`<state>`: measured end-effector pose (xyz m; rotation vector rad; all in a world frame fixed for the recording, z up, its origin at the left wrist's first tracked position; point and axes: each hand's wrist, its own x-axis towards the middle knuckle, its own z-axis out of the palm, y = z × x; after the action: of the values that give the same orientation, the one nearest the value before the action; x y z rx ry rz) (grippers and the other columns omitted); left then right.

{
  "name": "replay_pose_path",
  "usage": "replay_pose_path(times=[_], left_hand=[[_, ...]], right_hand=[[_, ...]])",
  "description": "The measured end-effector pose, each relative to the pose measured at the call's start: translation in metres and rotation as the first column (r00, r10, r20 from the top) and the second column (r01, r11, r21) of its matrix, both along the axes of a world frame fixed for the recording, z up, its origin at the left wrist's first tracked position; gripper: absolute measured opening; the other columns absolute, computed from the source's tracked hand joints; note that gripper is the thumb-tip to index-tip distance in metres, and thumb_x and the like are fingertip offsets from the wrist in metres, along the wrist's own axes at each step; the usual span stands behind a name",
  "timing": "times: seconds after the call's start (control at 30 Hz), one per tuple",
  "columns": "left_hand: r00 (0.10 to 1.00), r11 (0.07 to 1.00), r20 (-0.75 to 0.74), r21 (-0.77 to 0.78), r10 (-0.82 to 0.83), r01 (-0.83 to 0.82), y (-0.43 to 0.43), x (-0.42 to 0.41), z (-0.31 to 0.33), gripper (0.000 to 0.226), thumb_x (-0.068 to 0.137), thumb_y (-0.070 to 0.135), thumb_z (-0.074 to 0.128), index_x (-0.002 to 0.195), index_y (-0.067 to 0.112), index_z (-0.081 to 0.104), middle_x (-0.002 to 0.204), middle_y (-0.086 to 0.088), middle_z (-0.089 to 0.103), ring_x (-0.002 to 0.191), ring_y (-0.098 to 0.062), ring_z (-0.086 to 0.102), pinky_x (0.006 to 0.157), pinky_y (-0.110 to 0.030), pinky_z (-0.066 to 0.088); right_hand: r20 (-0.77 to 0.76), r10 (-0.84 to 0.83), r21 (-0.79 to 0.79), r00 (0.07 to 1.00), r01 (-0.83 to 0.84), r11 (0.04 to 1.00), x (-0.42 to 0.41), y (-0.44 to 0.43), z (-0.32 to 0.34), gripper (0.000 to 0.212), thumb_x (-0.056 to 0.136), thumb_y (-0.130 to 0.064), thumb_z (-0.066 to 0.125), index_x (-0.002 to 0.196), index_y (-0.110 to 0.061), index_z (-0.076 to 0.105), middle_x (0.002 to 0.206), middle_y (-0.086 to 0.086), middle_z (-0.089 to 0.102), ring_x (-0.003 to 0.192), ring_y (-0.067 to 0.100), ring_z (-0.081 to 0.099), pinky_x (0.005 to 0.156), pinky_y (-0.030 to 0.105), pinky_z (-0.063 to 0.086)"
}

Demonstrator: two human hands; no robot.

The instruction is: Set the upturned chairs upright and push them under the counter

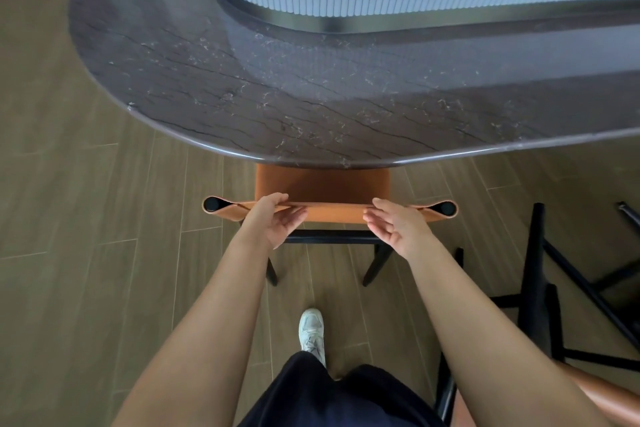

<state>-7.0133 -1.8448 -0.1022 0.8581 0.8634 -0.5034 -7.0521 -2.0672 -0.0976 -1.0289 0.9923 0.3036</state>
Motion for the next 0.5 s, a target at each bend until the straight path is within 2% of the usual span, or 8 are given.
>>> replay_pose_path(times=[0.1, 0.23, 0.33, 0.5], left_hand=[[0.997, 0.999, 0.076, -0.018, 0.033, -0.032, 0.002, -0.023, -0.002, 0.023, 0.095, 0.006, 0.055, 0.117, 0.003, 0.052, 0.108, -0.023, 0.068, 0.089, -0.036, 0.071, 0.070, -0.043, 0.061], [0.979, 0.996, 0.199, -0.086, 0.032, -0.015, 0.002, -0.055, 0.003, 0.021, 0.099, 0.011, 0.047, 0.118, 0.004, 0.055, 0.109, -0.016, 0.071, 0.094, -0.033, 0.071, 0.075, -0.041, 0.060], [0.953, 0.997, 0.297, -0.029, -0.060, 0.072, -0.002, -0.080, 0.011, 0.024, 0.100, 0.012, 0.044, 0.116, 0.008, 0.061, 0.112, -0.010, 0.071, 0.103, -0.028, 0.068, 0.076, -0.037, 0.059], [0.887, 0.977, 0.409, 0.096, -0.213, 0.191, -0.011, -0.116, 0.028, 0.024, 0.099, 0.013, 0.044, 0.115, 0.014, 0.062, 0.111, -0.003, 0.072, 0.106, -0.021, 0.068, 0.090, -0.037, 0.053]], right_hand=[[0.059, -0.043, -0.017, 0.997, 0.044, 0.999, -0.018, -0.013, 0.006, 0.018, 0.088, -0.009, 0.070, 0.103, -0.002, 0.064, 0.087, 0.010, 0.077, 0.082, 0.020, 0.075, 0.066, 0.028, 0.057], [0.165, -0.041, -0.021, 0.985, 0.045, 0.999, -0.046, -0.028, 0.018, 0.014, 0.093, -0.020, 0.066, 0.103, -0.010, 0.064, 0.097, 0.008, 0.076, 0.092, 0.020, 0.073, 0.075, 0.030, 0.053], [0.232, -0.018, -0.044, 0.973, 0.029, 0.999, -0.071, -0.033, 0.026, 0.019, 0.096, -0.026, 0.061, 0.110, -0.014, 0.065, 0.102, 0.005, 0.076, 0.097, 0.019, 0.071, 0.078, 0.031, 0.051], [0.261, 0.024, -0.084, 0.965, -0.002, 0.996, -0.117, -0.032, 0.037, 0.027, 0.100, -0.029, 0.052, 0.112, -0.011, 0.068, 0.107, 0.004, 0.074, 0.103, 0.020, 0.069, 0.090, 0.035, 0.049]])
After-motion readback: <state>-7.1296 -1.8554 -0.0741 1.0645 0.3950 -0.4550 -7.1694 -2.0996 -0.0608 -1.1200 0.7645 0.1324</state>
